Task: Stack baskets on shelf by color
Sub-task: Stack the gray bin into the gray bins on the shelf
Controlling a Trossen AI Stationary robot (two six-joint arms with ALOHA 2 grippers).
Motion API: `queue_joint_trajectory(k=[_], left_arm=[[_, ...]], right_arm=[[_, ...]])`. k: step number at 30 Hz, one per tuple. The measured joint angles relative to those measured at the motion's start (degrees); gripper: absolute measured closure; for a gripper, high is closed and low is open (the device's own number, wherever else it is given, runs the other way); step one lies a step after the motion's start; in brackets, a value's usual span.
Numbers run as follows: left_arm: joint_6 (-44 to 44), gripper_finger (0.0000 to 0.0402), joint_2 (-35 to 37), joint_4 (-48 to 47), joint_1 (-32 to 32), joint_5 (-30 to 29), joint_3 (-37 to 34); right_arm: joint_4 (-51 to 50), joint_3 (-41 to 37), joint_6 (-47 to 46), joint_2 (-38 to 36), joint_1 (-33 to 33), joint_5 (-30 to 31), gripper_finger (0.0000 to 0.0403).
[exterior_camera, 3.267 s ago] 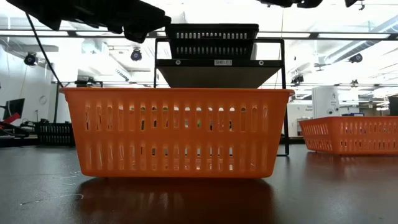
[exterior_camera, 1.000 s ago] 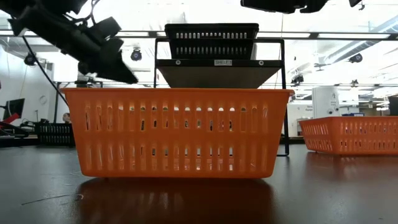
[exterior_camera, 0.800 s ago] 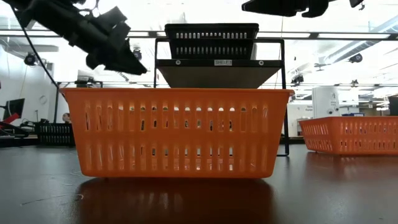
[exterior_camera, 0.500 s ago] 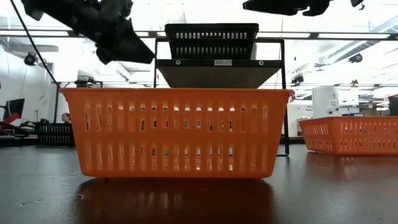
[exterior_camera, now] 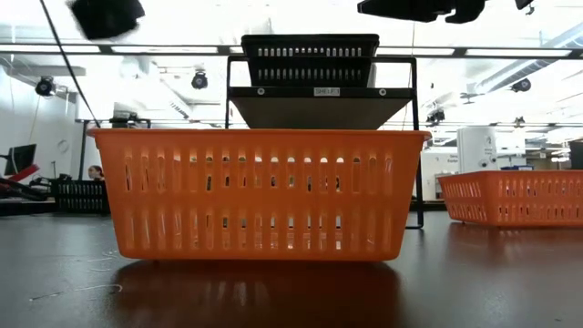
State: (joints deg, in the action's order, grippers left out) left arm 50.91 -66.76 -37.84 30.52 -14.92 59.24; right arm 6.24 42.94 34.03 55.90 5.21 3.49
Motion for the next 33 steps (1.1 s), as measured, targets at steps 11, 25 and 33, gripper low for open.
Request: queue_joint_trajectory(k=[11,25,33], left_arm=[[44.90,0.0283,-18.21,-11.44,13.60,10.11,10.08],[55.14,0.0283,-29.11,-19.14,14.12,9.65,16.26],[54.32,0.0283,-27.49,-29.36,14.12,5.59,19.64]], right_arm=[[-0.01,0.00,-5.54,0.00,0.01,-0.72,0.0346],[-1.25,0.00,-8.67,0.00,0.15,-8.04,0.0346],[-1.27,0.00,-8.69,0.00,0.15,-8.05,0.0346]])
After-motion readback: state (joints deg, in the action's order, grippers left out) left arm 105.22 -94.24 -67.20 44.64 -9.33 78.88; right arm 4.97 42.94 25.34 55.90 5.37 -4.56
